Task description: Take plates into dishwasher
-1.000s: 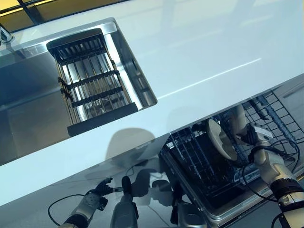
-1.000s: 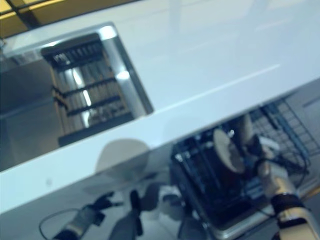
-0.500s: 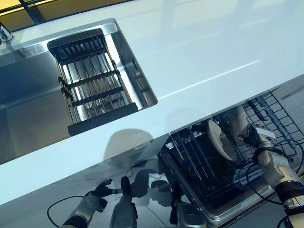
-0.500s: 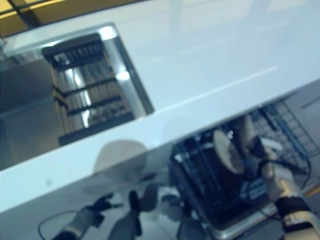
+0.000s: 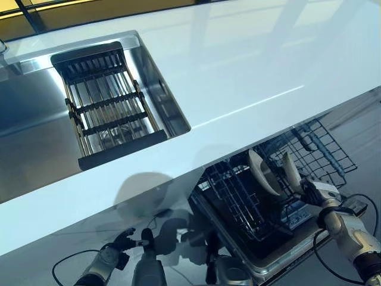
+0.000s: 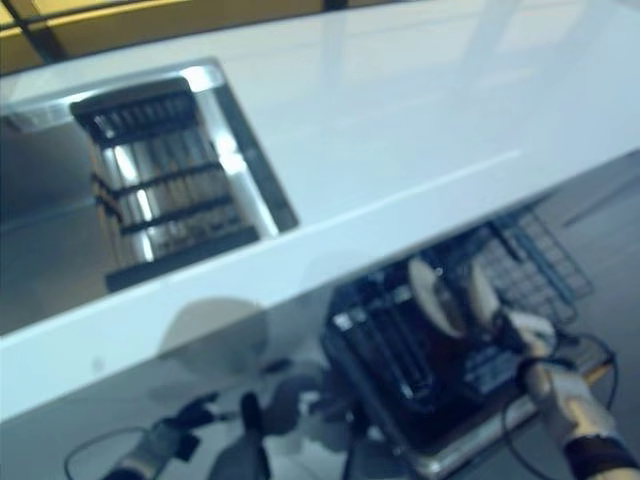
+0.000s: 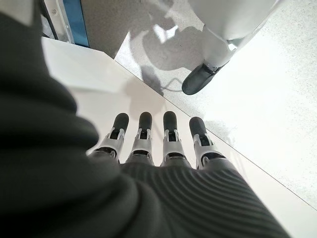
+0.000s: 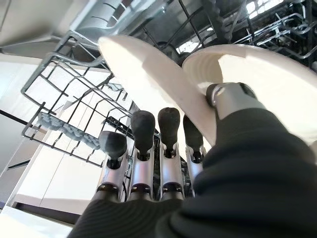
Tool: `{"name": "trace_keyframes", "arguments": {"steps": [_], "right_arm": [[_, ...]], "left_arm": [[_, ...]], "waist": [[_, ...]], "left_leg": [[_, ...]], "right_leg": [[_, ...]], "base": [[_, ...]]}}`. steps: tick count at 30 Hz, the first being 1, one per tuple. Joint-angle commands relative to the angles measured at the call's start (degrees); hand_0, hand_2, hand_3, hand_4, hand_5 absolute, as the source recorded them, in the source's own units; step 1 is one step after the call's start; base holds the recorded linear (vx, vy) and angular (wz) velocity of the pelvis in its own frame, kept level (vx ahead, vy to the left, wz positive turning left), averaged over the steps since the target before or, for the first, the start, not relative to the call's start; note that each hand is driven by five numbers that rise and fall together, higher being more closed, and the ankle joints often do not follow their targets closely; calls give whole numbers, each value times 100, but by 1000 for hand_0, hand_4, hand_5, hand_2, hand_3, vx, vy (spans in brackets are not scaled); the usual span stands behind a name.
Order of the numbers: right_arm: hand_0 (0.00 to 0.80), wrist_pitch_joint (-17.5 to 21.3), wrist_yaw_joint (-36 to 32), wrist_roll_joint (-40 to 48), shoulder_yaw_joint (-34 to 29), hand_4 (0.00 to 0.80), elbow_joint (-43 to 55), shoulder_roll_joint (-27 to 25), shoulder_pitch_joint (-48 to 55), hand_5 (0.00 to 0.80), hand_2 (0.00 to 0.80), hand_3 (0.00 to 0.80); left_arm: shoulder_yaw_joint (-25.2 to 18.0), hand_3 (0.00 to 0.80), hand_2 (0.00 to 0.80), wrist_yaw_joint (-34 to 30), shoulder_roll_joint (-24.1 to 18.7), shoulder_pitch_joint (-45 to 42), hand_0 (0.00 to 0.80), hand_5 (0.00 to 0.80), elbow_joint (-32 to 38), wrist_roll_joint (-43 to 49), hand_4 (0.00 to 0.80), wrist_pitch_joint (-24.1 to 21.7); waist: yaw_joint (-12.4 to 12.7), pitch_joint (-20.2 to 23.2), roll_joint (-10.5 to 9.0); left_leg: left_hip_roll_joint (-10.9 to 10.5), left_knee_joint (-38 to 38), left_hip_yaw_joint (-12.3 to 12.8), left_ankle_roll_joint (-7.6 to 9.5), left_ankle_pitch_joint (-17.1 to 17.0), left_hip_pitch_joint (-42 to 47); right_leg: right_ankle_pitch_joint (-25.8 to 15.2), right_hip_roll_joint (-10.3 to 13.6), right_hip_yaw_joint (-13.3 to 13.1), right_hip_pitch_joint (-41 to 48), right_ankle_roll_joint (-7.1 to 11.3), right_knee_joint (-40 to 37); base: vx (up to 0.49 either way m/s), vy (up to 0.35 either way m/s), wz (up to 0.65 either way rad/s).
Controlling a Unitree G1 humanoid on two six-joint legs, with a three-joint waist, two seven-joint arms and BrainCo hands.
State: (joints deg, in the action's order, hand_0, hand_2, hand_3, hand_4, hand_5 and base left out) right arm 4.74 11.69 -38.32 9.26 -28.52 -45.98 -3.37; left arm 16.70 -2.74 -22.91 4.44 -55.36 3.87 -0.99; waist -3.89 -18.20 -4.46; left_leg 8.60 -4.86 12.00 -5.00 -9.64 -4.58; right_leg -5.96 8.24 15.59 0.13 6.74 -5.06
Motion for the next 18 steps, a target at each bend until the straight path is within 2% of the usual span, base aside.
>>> {"name": "trace_keyframes", "arguments": {"steps": [1, 18], "right_arm": [[800, 95, 43, -86, -289, 800, 237, -416, -197, 800, 800, 800], [800, 111, -156, 94, -232, 800, 322, -469, -427, 800, 800, 800]], "left_arm": [[-157, 0, 0, 2, 44, 165, 0, 0, -343, 334, 0, -131], [-125, 0, 0, 28, -4, 219, 0, 0, -325, 290, 0, -94]], "waist": [[3, 204, -68], [72, 125, -63]], "left_leg": [[162, 331, 398, 11, 703, 354], [160, 357, 342, 22, 697, 282]], "right_leg": [[595, -327, -77, -188, -205, 558], [590, -328, -67, -207, -207, 558]], "base": [[0, 0, 0], [0, 0, 0]]}}
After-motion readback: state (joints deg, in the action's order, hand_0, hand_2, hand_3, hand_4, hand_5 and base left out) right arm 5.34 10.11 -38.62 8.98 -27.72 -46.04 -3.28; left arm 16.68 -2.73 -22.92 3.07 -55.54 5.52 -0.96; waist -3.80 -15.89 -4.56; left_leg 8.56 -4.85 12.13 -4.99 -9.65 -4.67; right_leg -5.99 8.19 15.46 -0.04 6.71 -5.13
